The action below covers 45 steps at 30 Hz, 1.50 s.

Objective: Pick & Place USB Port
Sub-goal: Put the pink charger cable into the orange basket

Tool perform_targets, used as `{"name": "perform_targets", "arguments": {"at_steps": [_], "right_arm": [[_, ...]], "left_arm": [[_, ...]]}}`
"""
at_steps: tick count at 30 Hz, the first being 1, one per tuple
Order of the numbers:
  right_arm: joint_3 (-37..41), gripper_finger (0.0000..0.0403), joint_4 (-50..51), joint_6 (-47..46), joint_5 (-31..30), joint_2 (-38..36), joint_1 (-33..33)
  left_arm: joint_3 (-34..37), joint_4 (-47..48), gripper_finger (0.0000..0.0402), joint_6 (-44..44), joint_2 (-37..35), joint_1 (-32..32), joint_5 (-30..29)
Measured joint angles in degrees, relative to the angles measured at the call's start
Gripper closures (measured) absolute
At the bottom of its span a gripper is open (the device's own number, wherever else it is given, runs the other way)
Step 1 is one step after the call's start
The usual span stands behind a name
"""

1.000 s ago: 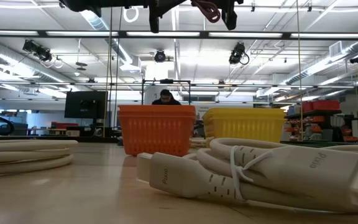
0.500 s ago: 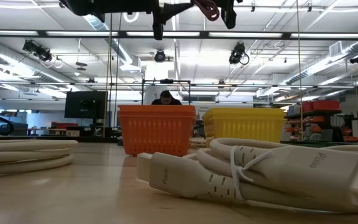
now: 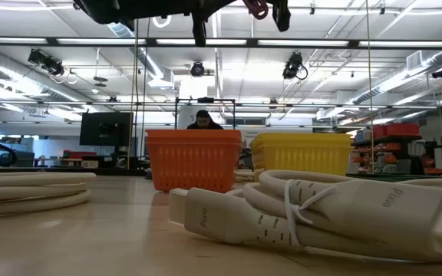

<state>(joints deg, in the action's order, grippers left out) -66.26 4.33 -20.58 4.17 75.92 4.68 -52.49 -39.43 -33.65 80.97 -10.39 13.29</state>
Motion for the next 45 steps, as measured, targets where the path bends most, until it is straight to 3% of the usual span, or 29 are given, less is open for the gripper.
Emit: {"name": "perform_targets", "arguments": {"at_steps": [7, 11, 14, 23, 27, 35, 39, 45], "right_arm": [[-0.1, 0.0385, 3.3, 0.6, 3.1, 0.0, 0.0], [-0.1, 0.0361, 5.1, 2.3, 4.9, 0.0, 0.0], [0.2, 0.0343, 7.6, 2.9, 6.8, 0.0, 0.1], [0.6, 0.0281, 13.9, 3.6, 7.4, 0.4, -0.1], [0.6, 0.0256, 19.3, 4.2, 4.8, 0.3, -0.1], [0.5, 0.0224, 24.3, 5.2, -0.6, 0.3, 1.1], [0.4, 0.0225, 27.1, 7.2, -5.0, 0.3, 3.5], [0.4, 0.0233, 32.4, 11.5, -6.2, 0.3, 9.4]], "left_arm": [[0.0, 0.3, 0.0334, 0.0, 0.1, 0.0, 0.1], [0.0, 0.7, 0.0336, 0.1, 0.1, 0.0, 0.3], [0.0, -0.5, 0.039, 0.4, 0.0, -0.1, -0.1], [-0.4, -3.8, 0.0392, 0.8, -0.4, -0.3, -0.9], [-0.4, -3.3, 0.0392, 0.4, -0.5, -0.8, -0.1], [-0.3, 7.9, 0.0392, -0.2, -0.3, -0.8, 0.7], [-0.3, 15.4, 0.0392, -0.3, -0.3, -0.7, 0.8], [-0.2, 30.7, 0.0392, -1.7, -0.3, 0.1, 0.6]]}}
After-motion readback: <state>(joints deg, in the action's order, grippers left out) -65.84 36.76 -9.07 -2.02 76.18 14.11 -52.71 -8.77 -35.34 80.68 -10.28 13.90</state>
